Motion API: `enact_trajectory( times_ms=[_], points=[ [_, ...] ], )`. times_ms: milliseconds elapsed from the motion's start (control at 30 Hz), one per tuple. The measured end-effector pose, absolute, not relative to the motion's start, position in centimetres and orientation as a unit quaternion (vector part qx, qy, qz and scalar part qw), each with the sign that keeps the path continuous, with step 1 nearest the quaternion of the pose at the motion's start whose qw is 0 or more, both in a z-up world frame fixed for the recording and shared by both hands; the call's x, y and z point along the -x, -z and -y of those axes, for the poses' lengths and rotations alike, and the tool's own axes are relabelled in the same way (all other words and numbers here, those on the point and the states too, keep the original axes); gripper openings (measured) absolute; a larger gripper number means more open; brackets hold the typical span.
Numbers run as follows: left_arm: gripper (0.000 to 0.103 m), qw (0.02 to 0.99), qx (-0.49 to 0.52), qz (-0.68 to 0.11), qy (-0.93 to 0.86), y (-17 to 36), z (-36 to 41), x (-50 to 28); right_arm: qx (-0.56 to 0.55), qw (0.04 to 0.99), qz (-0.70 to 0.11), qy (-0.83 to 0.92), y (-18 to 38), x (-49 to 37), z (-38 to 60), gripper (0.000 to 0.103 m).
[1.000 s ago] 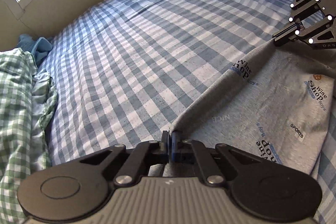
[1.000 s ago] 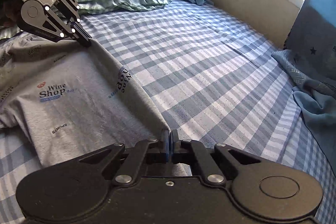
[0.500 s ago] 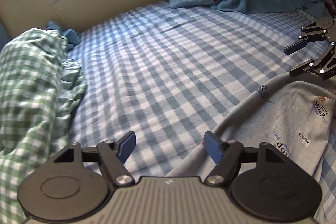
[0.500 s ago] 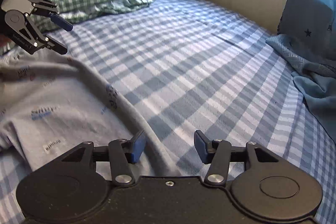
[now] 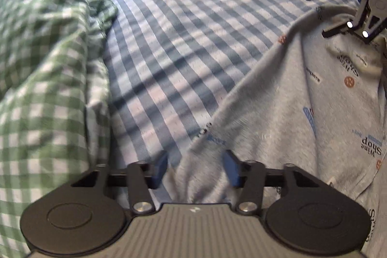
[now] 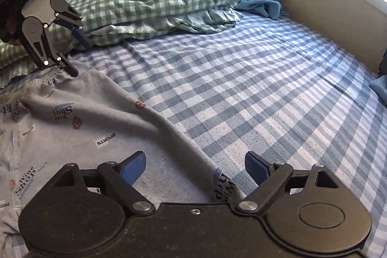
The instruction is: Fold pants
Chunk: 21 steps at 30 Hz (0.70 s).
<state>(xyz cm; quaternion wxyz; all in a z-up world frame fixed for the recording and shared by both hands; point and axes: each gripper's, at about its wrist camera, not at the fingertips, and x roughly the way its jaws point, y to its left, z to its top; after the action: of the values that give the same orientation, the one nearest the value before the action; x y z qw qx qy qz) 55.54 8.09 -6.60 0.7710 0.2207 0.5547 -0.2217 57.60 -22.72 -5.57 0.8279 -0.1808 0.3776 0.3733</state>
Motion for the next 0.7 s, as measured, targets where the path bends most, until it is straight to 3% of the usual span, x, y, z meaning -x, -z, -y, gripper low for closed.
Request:
enact_trajectory(
  times_ms=[33,67,100,133,233,267,300,433,533,700],
  points=[
    [0.026,0.764,-0.215,-0.565,0.226,7.2,-8.1,-55.5,0.183,0.825,-0.388,-0.368,6.0,-58.1,22.8,0.083],
    [0.024,0.768,-0.213,-0.561,0.225,7.1,-8.1,-55.3,0.186,0.822,-0.397,-0.363,6.4,-58.4,22.8,0.073],
    [0.006,0.767,-0.212,-0.563,0.223,6.9,-7.9,-55.3,0.190,0.822,-0.402,-0.356,6.6,-58.7,22.9,0.060],
    [0.002,0.772,-0.213,-0.561,0.210,6.6,-7.7,-55.3,0.190,0.823,-0.404,-0.351,6.8,-58.9,23.0,0.053],
    [0.001,0.791,-0.249,-0.531,0.174,5.7,-6.5,-54.9,0.173,0.824,-0.411,-0.349,7.0,-59.1,23.1,0.028],
    [0.001,0.796,-0.260,-0.520,0.168,5.4,-6.2,-54.7,0.171,0.825,-0.410,-0.350,6.9,-59.0,23.0,0.012],
    [0.000,0.800,-0.271,-0.511,0.157,5.2,-6.0,-54.4,0.172,0.826,-0.409,-0.349,6.7,-58.7,22.8,0.003],
    [0.000,0.815,-0.287,-0.488,0.120,4.6,-6.0,-54.2,0.205,0.842,-0.377,-0.328,5.4,-57.0,21.8,0.000],
    [0.000,0.822,-0.272,-0.489,0.104,4.7,-6.4,-54.5,0.220,0.836,-0.402,-0.302,6.2,-56.8,21.1,0.000],
    [0.000,0.845,-0.281,-0.443,0.099,3.4,-6.4,-52.7,0.225,0.865,-0.354,-0.275,3.9,-54.2,20.6,0.000]
  ],
)
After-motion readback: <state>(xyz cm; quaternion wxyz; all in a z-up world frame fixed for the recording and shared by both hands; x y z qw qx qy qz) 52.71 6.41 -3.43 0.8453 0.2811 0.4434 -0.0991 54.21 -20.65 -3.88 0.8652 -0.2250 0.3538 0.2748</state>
